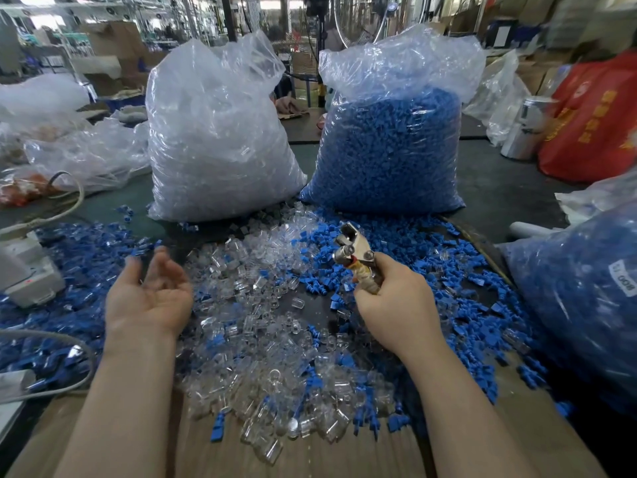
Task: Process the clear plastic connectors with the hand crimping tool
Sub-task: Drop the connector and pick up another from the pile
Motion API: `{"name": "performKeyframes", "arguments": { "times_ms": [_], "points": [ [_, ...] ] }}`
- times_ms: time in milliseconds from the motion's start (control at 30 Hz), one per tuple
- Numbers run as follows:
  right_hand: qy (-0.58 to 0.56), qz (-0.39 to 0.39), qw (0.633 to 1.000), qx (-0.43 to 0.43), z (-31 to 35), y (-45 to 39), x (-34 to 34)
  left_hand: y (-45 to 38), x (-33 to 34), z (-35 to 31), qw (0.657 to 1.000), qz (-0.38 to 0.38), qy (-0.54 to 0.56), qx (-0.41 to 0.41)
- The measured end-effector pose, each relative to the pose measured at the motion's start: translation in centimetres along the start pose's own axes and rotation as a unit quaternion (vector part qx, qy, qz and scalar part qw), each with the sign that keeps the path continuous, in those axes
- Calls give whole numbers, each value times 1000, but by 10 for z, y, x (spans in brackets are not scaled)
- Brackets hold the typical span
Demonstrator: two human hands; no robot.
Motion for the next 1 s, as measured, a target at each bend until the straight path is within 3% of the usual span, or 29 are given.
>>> {"name": "performKeyframes", "arguments": {
  "times_ms": [67,100,133,200,367,467,533,667,800,933,1000],
  "points": [
    [4,2,1000,8,-1,0,1,9,9,9,975,49,-214,21],
    [9,3,1000,10,-1,-1,1,13,15,17,926,87,-363,53],
    [15,3,1000,12,-2,-1,1,21,20,27,854,137,-495,85],
    [32,3,999,16,-3,-2,1,35,27,51,708,230,-652,141],
    [37,-11,999,22,-4,-3,1,54,30,105,411,377,-800,219],
    [41,-19,999,18,-3,-3,2,53,22,116,294,401,-832,244],
    [46,-23,999,14,-3,-3,3,51,20,116,275,398,-839,249],
    [55,-23,998,7,-3,-2,5,55,25,114,272,398,-835,264],
    [54,-18,998,5,-1,-2,5,60,24,120,245,441,-828,244],
    [53,-18,998,6,-1,-2,5,60,27,117,297,422,-824,234],
    [51,-17,999,5,0,-2,6,59,26,116,299,407,-827,247]
  ]
}}
Point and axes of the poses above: each hand's wrist, its own y-axis away from the middle knuckle, its own x-axis out of the palm, z = x × y, the point moved 3 cm from there along -y, towards the middle knuckle, and after that the axes turned 1 degree about x, right-handed, at the moved point
